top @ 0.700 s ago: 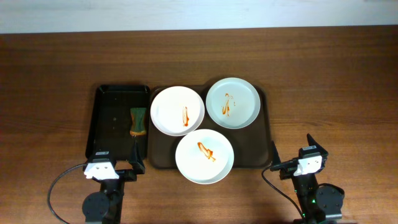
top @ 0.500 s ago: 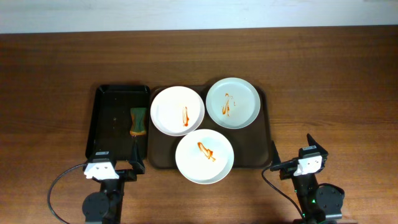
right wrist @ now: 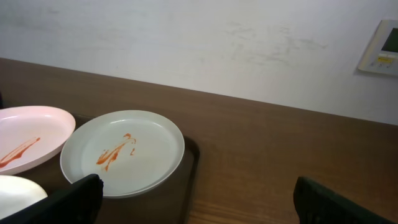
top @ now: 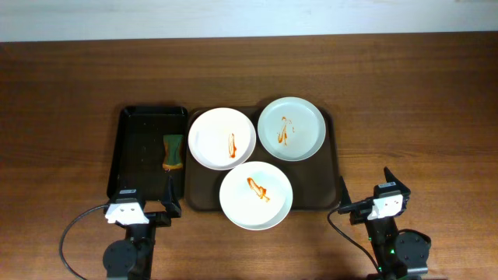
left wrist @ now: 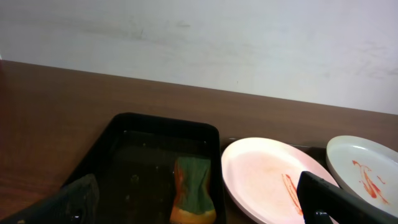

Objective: Clean dirty plates on tray and stack at the side

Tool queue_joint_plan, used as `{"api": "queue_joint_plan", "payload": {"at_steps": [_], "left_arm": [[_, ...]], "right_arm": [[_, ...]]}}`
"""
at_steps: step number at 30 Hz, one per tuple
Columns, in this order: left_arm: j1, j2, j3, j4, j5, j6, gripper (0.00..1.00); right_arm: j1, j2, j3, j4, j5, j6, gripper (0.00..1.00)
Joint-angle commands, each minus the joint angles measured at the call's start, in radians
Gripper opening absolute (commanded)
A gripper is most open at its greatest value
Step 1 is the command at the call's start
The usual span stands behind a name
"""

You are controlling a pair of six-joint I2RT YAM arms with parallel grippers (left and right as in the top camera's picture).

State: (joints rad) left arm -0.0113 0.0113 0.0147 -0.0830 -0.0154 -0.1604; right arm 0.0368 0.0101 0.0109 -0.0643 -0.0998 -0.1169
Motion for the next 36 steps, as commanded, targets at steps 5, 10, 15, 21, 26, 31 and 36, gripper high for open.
{"api": "queue_joint_plan", "payload": {"at_steps": [5,10,15,21,26,31,36], "left_arm": [[0.006,0.0,-0.006,-0.001,0.012,0.016,1.0],[0.006,0.009,0.002,-0.014,0.027,0.016,1.0],[0.006,0.292,0.228,-0.204,0.027,0.016,1.0],[0.006,0.778,0.624,-0.401,0.058,0.016,1.0],[0.006,1.08,0.948,-0.689,0.106,0.016,1.0],[0.006,1.184,0.982,-0.759,0.106,0.016,1.0],[0.006,1.233,1.052,-0.705,0.069,0.035,0.94]], "right_arm": [[-0.005,-0.004,-0.005,-0.004,-0.013,-0.006,0.98],[-0.005,-0.004,0.001,-0.014,-0.023,0.043,0.98],[-0.005,0.105,0.156,-0.219,-0.025,0.209,0.98],[-0.005,0.596,0.544,-0.469,-0.186,0.242,0.98],[-0.005,1.023,0.905,-0.832,-0.23,0.242,0.98],[-0.005,1.168,0.996,-0.883,-0.264,0.204,0.98],[0.121,1.175,1.016,-0.893,-0.121,0.314,0.82]]}}
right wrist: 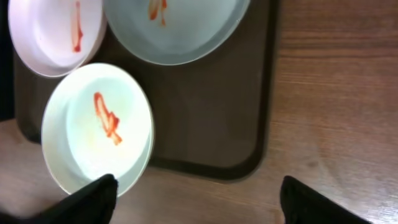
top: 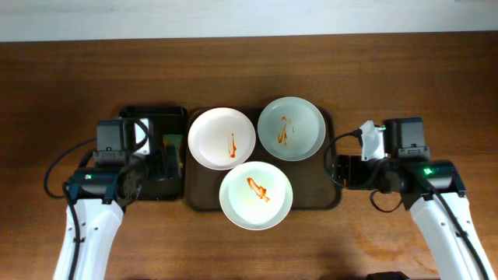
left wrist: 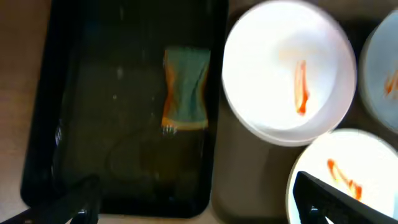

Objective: Clean dirty plates on tray and stack at the side

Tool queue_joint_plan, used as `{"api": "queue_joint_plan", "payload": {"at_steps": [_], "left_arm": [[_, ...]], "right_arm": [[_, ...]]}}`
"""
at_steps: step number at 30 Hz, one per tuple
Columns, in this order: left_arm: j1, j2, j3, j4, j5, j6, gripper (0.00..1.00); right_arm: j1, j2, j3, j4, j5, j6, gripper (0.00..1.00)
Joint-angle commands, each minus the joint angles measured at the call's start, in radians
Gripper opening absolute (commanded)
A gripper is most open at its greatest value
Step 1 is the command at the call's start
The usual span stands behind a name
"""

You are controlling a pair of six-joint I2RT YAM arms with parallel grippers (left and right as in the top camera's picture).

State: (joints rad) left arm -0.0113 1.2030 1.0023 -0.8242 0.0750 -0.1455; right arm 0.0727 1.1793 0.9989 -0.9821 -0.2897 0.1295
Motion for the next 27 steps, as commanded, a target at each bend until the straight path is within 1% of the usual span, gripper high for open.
{"api": "queue_joint_plan", "payload": {"at_steps": [1,2,3,4,6,7,8,9,12,14,15,16,18,19,21,22,23,25,27], "left_arm": [[0.006,0.1,0.068,0.084,-0.037,0.021,0.93],[0.006,0.165,0.068,0.108,-0.037,0.02,0.91],[0.006,0.222,0.068,0.126,-0.037,0.021,0.87],[0.006,0.307,0.068,0.161,-0.037,0.02,0.79],[0.006,0.402,0.068,0.227,-0.037,0.02,0.73],[0.006,0.467,0.068,0.278,-0.037,0.02,0.66],[0.005,0.507,0.068,0.317,-0.038,0.02,0.63],[0.005,0.533,0.068,0.34,-0.037,0.02,0.62],[-0.01,0.592,0.067,0.38,-0.031,0.021,0.54],[-0.021,0.624,0.066,0.379,-0.031,0.02,0.5],[-0.021,0.631,0.066,0.377,-0.031,0.02,0.45],[-0.021,0.632,0.066,0.373,-0.031,0.02,0.36],[-0.021,0.632,0.064,0.362,-0.031,0.02,0.33],[-0.021,0.632,0.063,0.356,-0.031,0.02,0.29],[-0.021,0.632,0.063,0.356,-0.031,0.02,0.14],[-0.021,0.632,0.063,0.346,-0.032,0.02,0.03],[-0.021,0.632,0.063,0.328,-0.06,0.02,0.0],[-0.017,0.626,0.069,0.307,-0.071,0.019,0.0],[-0.016,0.58,0.115,0.251,-0.076,0.02,0.0]], "right_arm": [[0.147,0.018,0.027,0.06,0.085,0.071,0.84],[0.187,0.037,0.027,0.085,0.085,0.089,0.86],[0.218,0.063,0.027,0.104,0.084,0.125,0.86],[0.246,0.097,0.027,0.121,0.084,0.139,0.86],[0.291,0.164,0.027,0.148,0.085,0.142,0.83],[0.313,0.217,0.027,0.165,0.085,0.161,0.82],[0.314,0.263,0.027,0.172,0.084,0.176,0.82],[0.314,0.286,0.027,0.176,0.085,0.176,0.82],[0.314,0.316,0.027,0.189,0.085,0.176,0.82],[0.314,0.316,0.027,0.187,0.085,0.175,0.83],[0.314,0.316,0.027,0.186,0.085,0.176,0.83],[0.314,0.316,0.027,0.187,0.085,0.176,0.83],[0.314,0.316,0.027,0.187,0.085,0.175,0.82],[0.314,0.316,0.027,0.186,0.085,0.176,0.82],[0.314,0.316,0.027,0.186,0.085,0.175,0.83],[0.314,0.316,0.027,0.186,0.085,0.175,0.83],[0.314,0.316,0.027,0.179,0.084,0.176,0.83],[0.314,0.316,0.026,0.171,0.084,0.175,0.82],[0.314,0.316,0.025,0.167,0.084,0.175,0.77]]}}
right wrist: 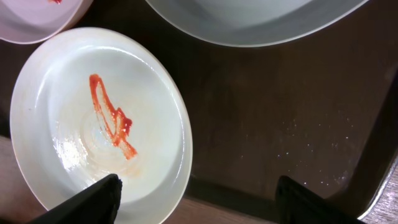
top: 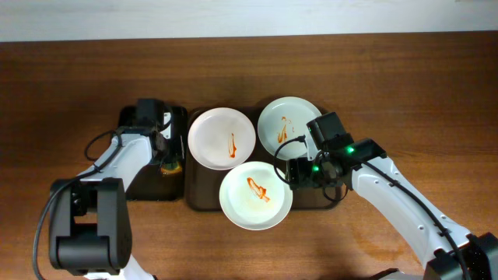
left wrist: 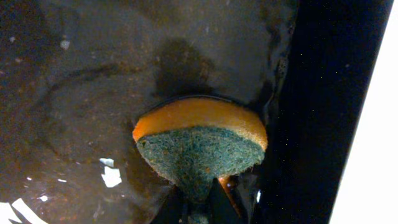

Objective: Clean dirty plates on tray and stack at the side

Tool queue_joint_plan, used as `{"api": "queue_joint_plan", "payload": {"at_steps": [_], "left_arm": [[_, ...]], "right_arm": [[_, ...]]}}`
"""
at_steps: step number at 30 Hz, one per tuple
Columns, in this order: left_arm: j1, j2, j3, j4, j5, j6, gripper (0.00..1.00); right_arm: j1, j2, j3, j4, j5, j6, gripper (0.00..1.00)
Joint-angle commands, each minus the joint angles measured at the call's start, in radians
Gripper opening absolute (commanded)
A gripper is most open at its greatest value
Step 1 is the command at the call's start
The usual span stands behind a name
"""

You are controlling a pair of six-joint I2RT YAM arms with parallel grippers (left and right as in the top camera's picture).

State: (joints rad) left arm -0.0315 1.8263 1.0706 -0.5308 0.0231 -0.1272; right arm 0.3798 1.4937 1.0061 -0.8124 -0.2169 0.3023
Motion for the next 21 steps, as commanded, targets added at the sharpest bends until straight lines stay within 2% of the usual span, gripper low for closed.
{"api": "queue_joint_plan", "payload": {"at_steps": [1,4,5,8,13,16,17,21], "left_arm": [[0.005,-0.08,0.071,-0.075,-0.023,0.002,0.0],[0.005,-0.122,0.075,-0.171,-0.023,0.002,0.0],[0.005,-0.121,0.064,-0.19,-0.023,0.002,0.0],[0.005,-0.119,-0.049,-0.126,-0.024,0.002,0.0],[0.004,-0.119,-0.125,-0.043,-0.019,0.001,0.0],[0.005,-0.124,-0.106,0.021,-0.008,-0.018,0.0],[0.005,-0.149,-0.083,0.022,-0.009,-0.018,0.0],[0.005,-0.327,-0.065,0.053,-0.032,-0.017,0.0]], "right_arm": [[0.007,0.014,0.018,-0.002,0.011,0.003,0.73],[0.007,0.099,0.018,0.003,-0.035,0.003,0.66],[0.007,0.135,0.018,0.011,-0.037,0.003,0.55],[0.007,0.237,0.018,0.034,-0.042,0.003,0.43],[0.007,0.267,0.018,0.06,-0.049,0.003,0.41],[0.007,0.267,0.018,0.111,-0.048,0.003,0.19],[0.007,0.267,0.018,0.123,-0.048,0.003,0.04],[0.007,0.267,0.018,0.127,-0.048,0.003,0.04]]}}
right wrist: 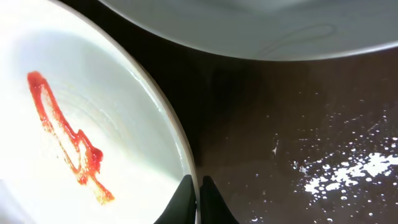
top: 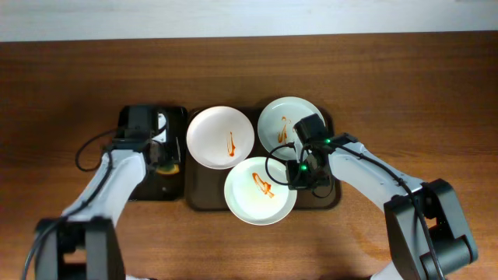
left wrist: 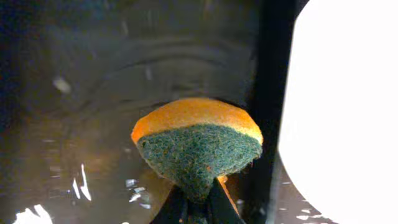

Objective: Clean dirty plates on tray and stack at the side

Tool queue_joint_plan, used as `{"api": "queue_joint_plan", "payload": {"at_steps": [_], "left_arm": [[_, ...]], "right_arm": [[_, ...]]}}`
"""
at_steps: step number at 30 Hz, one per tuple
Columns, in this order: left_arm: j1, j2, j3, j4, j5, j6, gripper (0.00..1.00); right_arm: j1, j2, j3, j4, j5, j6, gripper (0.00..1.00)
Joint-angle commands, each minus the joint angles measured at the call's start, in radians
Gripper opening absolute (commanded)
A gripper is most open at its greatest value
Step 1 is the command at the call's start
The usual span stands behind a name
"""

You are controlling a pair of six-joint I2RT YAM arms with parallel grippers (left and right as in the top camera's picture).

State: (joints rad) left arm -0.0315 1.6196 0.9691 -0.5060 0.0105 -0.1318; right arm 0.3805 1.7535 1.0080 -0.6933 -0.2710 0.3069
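Note:
Three plates smeared with red sauce lie on the brown tray (top: pixel 329 198): a white one (top: pixel 219 137) at the back left, a pale green one (top: pixel 286 124) at the back right, and a white front plate (top: pixel 260 191). My right gripper (right wrist: pixel 198 198) is shut on the front plate's right rim (right wrist: pixel 180 140). My left gripper (left wrist: pixel 198 208) is shut on the orange and green sponge (left wrist: pixel 198 146), held just above the wet black tray (top: pixel 140 183), beside the back left plate (left wrist: pixel 336 112).
The black tray (left wrist: pixel 93 93) holds water and stands left of the brown tray. Bare wooden table (top: pixel 405 85) lies on all sides. White crumbs dot the brown tray's floor (right wrist: pixel 348 168) at the right.
My right gripper, open over the front plate's right edge, has shut on its rim, and the plate has shifted slightly right. My left gripper still holds the sponge, which is now raised off the black tray's floor.
Both arms were parked at the table's front edge, the sponge lying in the black tray. Then they hovered over the two trays. Then the left gripper pinched the sponge while the right hung open over the front plate, whose rim it now grips.

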Motion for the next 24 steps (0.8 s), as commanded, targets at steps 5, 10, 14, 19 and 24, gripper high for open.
{"api": "queue_joint_plan", "payload": {"at_steps": [5,10,14,19,24], "left_arm": [[0.003,-0.22,0.036,0.201,-0.026,-0.012,0.0],[0.003,-0.224,0.036,0.444,-0.026,0.059,0.0],[0.003,-0.224,0.036,0.468,-0.026,0.059,0.0],[0.003,-0.223,0.036,0.371,-0.025,0.053,0.0],[0.002,-0.13,0.031,-0.002,-0.025,-0.059,0.0]], "right_arm": [[0.006,0.007,0.016,0.01,0.006,-0.002,0.04],[0.006,0.007,0.016,0.01,0.006,-0.002,0.04],[0.006,0.007,0.016,0.011,0.006,-0.002,0.04],[0.006,0.007,0.016,0.015,0.006,-0.002,0.04],[0.006,0.007,0.016,0.014,0.006,-0.002,0.04]]}}
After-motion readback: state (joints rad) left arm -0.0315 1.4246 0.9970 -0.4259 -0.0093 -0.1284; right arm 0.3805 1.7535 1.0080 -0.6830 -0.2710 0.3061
